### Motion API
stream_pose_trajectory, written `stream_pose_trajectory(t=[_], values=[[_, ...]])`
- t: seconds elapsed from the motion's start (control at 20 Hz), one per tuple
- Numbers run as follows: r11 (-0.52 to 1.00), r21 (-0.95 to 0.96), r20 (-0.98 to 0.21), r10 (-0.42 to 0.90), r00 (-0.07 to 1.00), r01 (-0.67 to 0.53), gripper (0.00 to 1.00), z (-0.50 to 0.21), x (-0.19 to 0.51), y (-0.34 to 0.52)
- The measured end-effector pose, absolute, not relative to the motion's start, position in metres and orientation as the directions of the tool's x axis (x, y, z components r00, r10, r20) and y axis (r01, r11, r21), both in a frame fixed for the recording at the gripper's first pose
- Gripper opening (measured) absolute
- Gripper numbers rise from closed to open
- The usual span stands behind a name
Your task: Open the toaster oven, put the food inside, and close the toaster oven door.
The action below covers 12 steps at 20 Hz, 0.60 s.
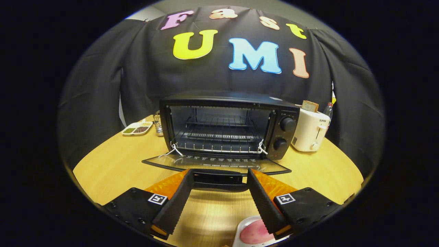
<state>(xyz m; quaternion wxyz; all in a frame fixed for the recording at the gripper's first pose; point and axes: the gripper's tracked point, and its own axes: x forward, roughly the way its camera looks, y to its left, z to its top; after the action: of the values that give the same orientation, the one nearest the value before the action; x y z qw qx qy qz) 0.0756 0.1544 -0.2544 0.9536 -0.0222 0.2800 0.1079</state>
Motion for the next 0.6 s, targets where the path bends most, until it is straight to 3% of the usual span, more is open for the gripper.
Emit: stream_pose_trajectory(t=[0.25,0.6], values=[[0.978,0.085,-0.586,0.204,0.784,-0.191,0.99,-0.254,0.055,0.152],[0.949,0.222,-0.629,0.316,0.711,-0.225,0.99,-0.227,0.017,0.129]])
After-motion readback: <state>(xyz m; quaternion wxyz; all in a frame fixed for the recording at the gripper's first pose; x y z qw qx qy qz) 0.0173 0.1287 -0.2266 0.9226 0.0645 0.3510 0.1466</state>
